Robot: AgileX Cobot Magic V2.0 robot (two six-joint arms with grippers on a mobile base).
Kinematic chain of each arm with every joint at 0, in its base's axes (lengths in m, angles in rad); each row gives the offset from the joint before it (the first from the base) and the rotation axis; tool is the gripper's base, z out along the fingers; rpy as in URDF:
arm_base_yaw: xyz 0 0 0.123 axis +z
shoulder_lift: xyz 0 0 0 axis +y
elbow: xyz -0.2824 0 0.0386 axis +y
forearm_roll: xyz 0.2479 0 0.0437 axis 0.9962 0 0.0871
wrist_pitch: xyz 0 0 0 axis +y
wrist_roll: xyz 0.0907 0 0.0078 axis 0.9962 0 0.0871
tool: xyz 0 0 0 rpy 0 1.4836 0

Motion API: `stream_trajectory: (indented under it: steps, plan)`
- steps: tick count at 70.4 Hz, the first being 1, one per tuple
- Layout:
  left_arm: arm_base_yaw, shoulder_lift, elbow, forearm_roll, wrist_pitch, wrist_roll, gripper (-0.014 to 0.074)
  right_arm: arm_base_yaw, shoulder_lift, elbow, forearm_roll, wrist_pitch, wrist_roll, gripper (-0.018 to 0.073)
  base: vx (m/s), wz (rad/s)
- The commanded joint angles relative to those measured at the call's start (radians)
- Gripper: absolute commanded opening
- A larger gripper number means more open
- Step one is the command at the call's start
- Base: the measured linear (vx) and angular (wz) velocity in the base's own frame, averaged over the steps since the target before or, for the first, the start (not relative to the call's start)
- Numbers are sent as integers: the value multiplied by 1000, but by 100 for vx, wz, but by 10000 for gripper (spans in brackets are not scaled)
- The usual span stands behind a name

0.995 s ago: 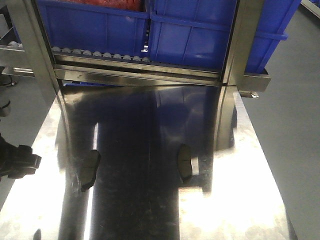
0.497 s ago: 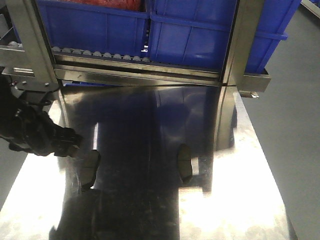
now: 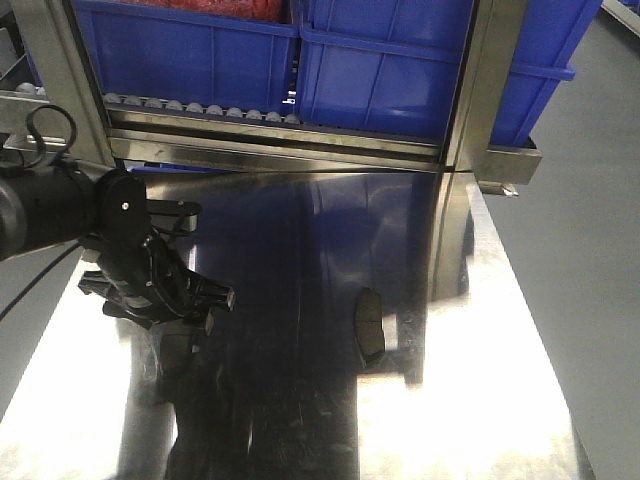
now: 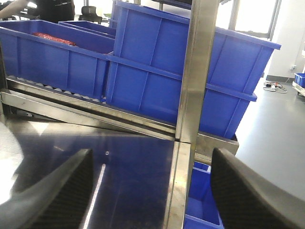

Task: Move and align brake pads A on conveyor
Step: 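Move the open left gripper down toward the brake pad nearest it, then close the left gripper on the brake pad and lift it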

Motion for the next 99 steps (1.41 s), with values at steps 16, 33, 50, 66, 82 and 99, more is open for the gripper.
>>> stream_trajectory:
  steps: [16,33,50,66,82,99]
  plan:
    - [8,9,-31,52,-25,-56,524,-1,12,-26,-5,-77,-5,497,0,0]
    - [8,34,-31,25,-36,-20,479,-1,12,-26,-5,-77,-5,497,0,0]
    - [8,62,-31,26,-45,-25,344,-1,12,-26,-5,-77,-5,497,0,0]
    - [8,46,-31,38,-88,-20,30,-1,12,-26,-5,-77,-5,497,0,0]
    - [6,-61,-15,38,-145,-20,-7,-1,12,-26,-5,-77,-5,497,0,0]
    - [6,-311,209,47,-341,-21,-7,-1,12,-26,-5,-77,-5,497,0,0]
